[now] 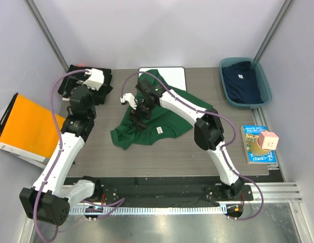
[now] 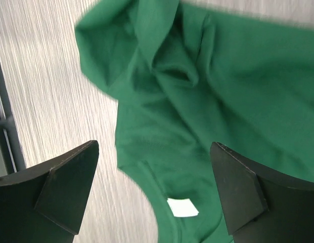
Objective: Fold and stack the t-shirts
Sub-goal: Flatten out the tshirt
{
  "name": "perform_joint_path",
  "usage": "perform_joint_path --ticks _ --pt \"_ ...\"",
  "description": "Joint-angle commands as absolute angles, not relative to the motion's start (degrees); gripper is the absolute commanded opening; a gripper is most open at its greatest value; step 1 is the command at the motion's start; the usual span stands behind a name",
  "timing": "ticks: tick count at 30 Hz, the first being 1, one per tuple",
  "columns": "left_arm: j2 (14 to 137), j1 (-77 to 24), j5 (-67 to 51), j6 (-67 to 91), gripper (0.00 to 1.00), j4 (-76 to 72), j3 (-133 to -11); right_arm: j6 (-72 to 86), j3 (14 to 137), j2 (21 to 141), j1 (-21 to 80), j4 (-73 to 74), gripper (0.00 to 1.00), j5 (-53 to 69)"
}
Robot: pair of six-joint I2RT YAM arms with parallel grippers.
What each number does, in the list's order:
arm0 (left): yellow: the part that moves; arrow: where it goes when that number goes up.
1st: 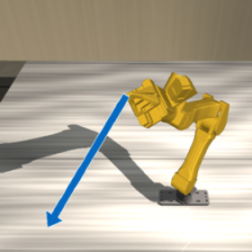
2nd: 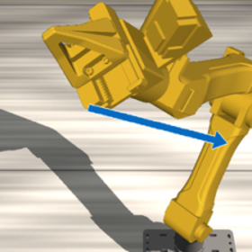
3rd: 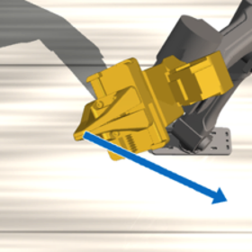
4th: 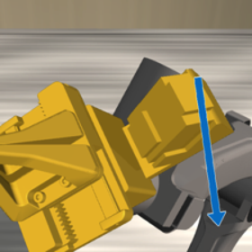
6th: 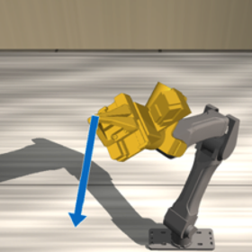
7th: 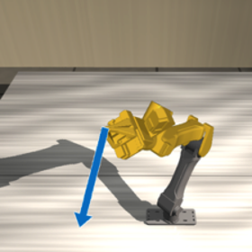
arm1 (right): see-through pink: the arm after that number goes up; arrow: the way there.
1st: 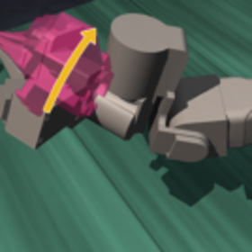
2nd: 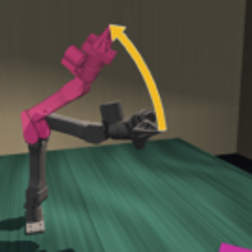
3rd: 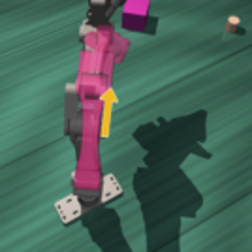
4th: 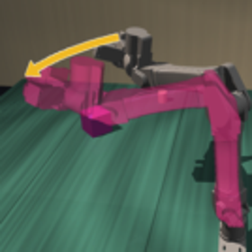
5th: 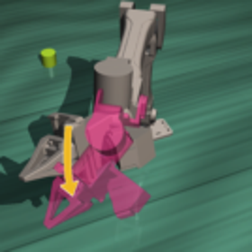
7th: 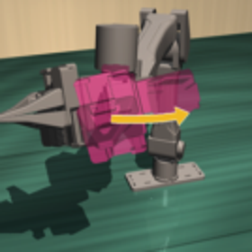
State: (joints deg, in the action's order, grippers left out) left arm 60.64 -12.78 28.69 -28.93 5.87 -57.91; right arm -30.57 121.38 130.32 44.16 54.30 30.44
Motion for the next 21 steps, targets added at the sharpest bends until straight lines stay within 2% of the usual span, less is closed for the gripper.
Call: perform_joint_path --ticks 1,13,21 --pt "59.50 -10.20 33.22 -27.77 1.00 -2.28 -61.43 -28.65 131.90 132.17 46.14 54.05 0.97 34.54" --pt "58.89 -4.31 32.61 -34.71 1.00 -10.98 -59.51 -23.82 137.63 139.74 50.10 45.44 0.99 37.88" --pt "57.57 -4.13 32.43 -37.00 1.00 -13.80 -58.10 -20.05 136.15 142.38 52.12 41.23 0.99 40.16"
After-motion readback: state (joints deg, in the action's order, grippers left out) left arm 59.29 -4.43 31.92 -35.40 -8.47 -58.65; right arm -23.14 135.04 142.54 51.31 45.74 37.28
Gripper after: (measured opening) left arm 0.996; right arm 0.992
